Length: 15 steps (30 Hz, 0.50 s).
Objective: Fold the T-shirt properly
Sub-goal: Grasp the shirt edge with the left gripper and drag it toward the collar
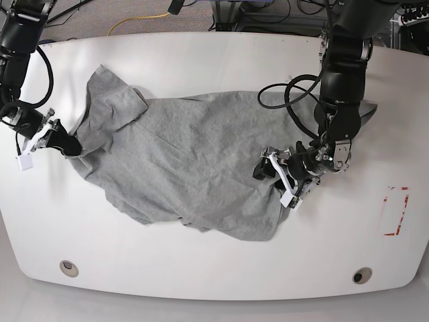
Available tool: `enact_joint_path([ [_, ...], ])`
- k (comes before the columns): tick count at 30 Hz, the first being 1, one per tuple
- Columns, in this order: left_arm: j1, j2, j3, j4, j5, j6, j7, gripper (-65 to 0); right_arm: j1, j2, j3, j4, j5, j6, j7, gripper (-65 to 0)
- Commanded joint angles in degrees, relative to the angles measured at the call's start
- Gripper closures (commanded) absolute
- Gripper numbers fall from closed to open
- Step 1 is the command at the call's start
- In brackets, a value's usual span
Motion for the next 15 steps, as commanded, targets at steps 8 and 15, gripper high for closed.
enact_joint_path([
  [8, 1.6, -0.6, -0.4, 9.7, -0.3, -0.4, 0.9, -39.0, 1.0, 1.7, 0.6, 0.9, 1.9, 0.6, 1.1, 0.0],
  [15, 1.4, -0.7, -0.3, 10.5, -0.3, -0.7, 4.1, -39.3, 1.0, 1.7, 0.6, 0.9, 1.9, 0.6, 1.1, 0.0],
])
